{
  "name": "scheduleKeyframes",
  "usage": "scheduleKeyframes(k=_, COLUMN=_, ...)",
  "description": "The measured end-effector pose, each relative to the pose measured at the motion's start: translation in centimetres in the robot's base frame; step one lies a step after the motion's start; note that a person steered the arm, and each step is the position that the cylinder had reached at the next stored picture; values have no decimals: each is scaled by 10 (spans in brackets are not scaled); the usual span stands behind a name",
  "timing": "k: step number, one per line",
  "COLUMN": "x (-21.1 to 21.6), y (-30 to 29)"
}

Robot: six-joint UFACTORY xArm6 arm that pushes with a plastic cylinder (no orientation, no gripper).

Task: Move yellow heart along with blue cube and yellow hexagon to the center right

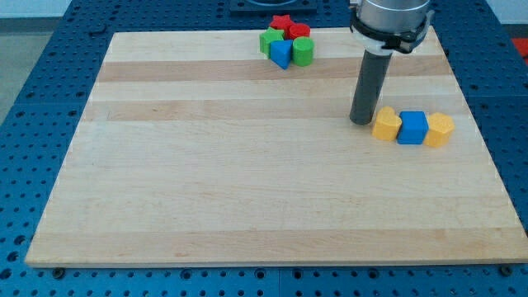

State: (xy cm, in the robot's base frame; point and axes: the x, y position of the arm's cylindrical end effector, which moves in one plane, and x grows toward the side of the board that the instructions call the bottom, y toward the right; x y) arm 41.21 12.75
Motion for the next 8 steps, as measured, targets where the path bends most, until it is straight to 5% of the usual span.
scheduleKeyframes(k=8, x=12, y=-23)
